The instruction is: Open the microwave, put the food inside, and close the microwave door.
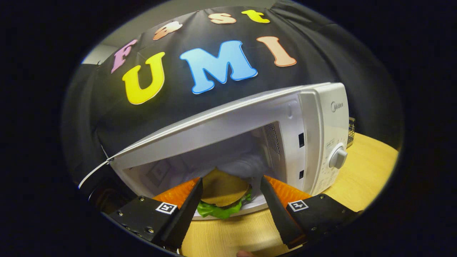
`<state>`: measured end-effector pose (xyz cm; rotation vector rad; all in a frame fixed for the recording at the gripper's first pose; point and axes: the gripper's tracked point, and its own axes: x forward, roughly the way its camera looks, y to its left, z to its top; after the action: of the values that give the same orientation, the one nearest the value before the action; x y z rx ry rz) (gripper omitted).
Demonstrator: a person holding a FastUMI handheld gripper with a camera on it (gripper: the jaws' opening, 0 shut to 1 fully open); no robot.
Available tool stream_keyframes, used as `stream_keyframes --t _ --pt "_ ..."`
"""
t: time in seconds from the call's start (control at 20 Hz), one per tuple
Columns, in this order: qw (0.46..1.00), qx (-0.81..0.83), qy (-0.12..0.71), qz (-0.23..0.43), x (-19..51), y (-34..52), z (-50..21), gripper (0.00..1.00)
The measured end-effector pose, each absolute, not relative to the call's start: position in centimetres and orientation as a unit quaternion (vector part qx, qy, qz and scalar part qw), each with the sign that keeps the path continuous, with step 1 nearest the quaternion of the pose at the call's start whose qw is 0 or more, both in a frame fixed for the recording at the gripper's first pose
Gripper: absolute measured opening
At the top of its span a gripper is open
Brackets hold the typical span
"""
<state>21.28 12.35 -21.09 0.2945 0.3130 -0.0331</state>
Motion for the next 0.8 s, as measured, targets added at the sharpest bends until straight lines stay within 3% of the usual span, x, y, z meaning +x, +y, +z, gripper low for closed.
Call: stream_keyframes --t 0.8 --pt "0.978 0.069 0.09 0.174 5.0 15.8 -6.0 0.97"
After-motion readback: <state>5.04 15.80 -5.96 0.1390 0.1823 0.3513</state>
